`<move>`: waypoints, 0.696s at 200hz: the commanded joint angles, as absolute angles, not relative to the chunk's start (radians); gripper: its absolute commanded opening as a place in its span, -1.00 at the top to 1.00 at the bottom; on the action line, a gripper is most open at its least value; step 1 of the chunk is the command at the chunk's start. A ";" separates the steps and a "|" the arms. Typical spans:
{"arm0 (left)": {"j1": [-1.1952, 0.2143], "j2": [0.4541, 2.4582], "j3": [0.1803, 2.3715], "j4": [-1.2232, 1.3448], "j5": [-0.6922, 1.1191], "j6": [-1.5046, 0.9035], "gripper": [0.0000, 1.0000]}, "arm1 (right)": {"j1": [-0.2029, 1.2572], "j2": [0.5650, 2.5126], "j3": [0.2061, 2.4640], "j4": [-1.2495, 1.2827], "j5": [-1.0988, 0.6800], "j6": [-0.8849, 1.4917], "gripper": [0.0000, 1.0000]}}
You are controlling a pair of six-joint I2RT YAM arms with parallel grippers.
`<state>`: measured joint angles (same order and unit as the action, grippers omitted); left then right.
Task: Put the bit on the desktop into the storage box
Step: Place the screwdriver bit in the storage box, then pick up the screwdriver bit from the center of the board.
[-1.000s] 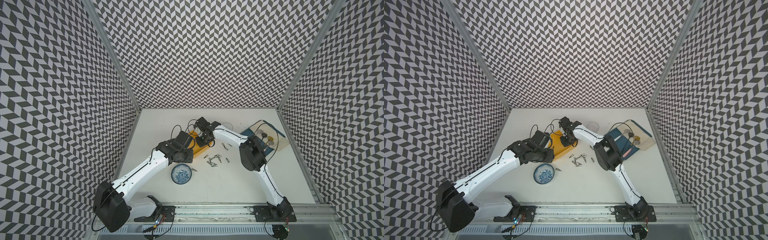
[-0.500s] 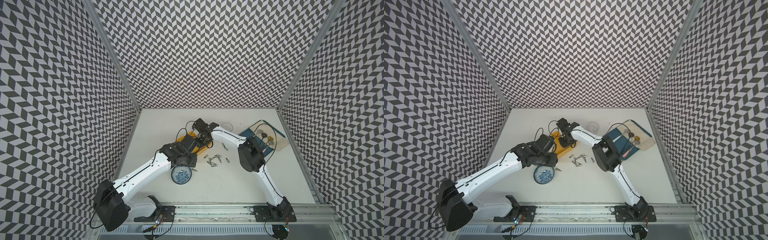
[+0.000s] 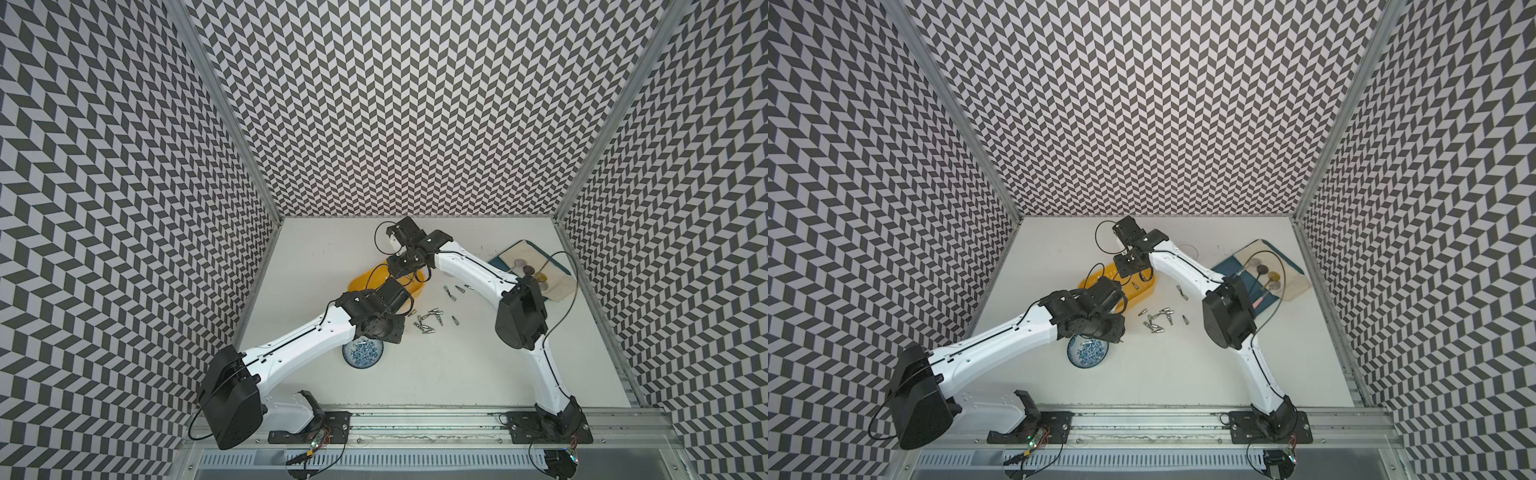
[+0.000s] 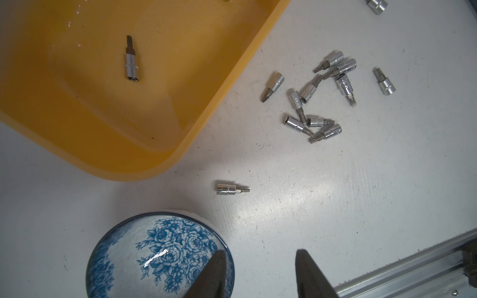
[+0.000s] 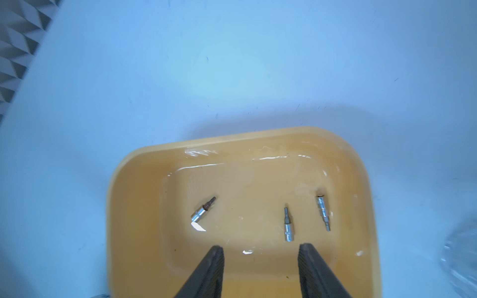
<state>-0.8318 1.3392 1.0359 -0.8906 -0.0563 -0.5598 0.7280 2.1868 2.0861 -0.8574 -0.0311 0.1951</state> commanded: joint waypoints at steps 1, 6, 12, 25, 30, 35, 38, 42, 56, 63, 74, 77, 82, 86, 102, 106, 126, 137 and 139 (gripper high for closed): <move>-0.839 1.344 1.063 -0.872 -0.064 -0.570 0.05 | 0.704 2.037 2.000 -0.851 0.043 0.226 -0.07; -0.839 1.346 1.062 -0.869 -0.064 -0.569 0.04 | 0.696 2.013 1.967 -0.851 0.046 0.227 -0.07; -0.839 1.347 1.061 -0.869 -0.064 -0.569 0.05 | 0.688 1.985 1.928 -0.851 0.048 0.227 -0.08; -0.840 1.353 1.057 -0.867 -0.065 -0.567 0.04 | 0.667 1.929 1.829 -0.851 0.054 0.230 -0.10; -0.840 1.354 1.056 -0.867 -0.066 -0.565 0.04 | 0.662 1.905 1.791 -0.851 0.059 0.232 -0.10; -0.840 1.356 1.057 -0.864 -0.065 -0.563 0.04 | 0.657 1.882 1.751 -0.848 0.066 0.234 -0.10; -0.840 1.356 1.056 -0.863 -0.065 -0.563 0.04 | 0.655 1.868 1.727 -0.845 0.068 0.235 -0.10; -0.839 1.358 1.055 -0.861 -0.065 -0.563 0.04 | 0.652 1.852 1.697 -0.841 0.071 0.236 -0.10; -0.839 1.363 1.054 -0.857 -0.066 -0.560 0.04 | 0.647 1.791 1.593 -0.825 0.073 0.245 -0.11; -0.840 1.366 1.053 -0.853 -0.065 -0.557 0.04 | 0.646 1.765 1.543 -0.821 0.074 0.250 -0.11; -0.839 1.372 1.058 -0.852 -0.065 -0.552 0.04 | 0.646 1.729 1.470 -0.815 0.073 0.260 -0.11; -0.840 1.376 1.058 -0.852 -0.066 -0.551 0.04 | 0.646 1.720 1.454 -0.814 0.071 0.263 -0.12; -0.840 1.378 1.060 -0.852 -0.065 -0.550 0.04 | 0.646 1.704 1.421 -0.811 0.072 0.270 -0.12; -0.839 1.383 1.063 -0.852 -0.066 -0.548 0.04 | 0.646 1.692 1.395 -0.807 0.071 0.275 -0.12; -0.839 1.391 1.068 -0.850 -0.065 -0.545 0.04 | 0.644 1.641 1.299 -0.780 0.060 0.293 -0.12; -0.839 1.391 1.070 -0.848 -0.066 -0.546 0.04 | 0.644 1.628 1.277 -0.772 0.058 0.299 -0.11; -0.839 1.391 1.070 -0.847 -0.066 -0.545 0.04 | 0.643 1.586 1.208 -0.761 0.053 0.316 -0.12; -0.839 1.391 1.067 -0.846 -0.067 -0.545 0.03 | 0.643 1.575 1.186 -0.762 0.048 0.321 -0.12; -0.839 1.391 1.066 -0.846 -0.067 -0.543 0.04 | 0.643 1.573 1.182 -0.762 0.048 0.322 -0.12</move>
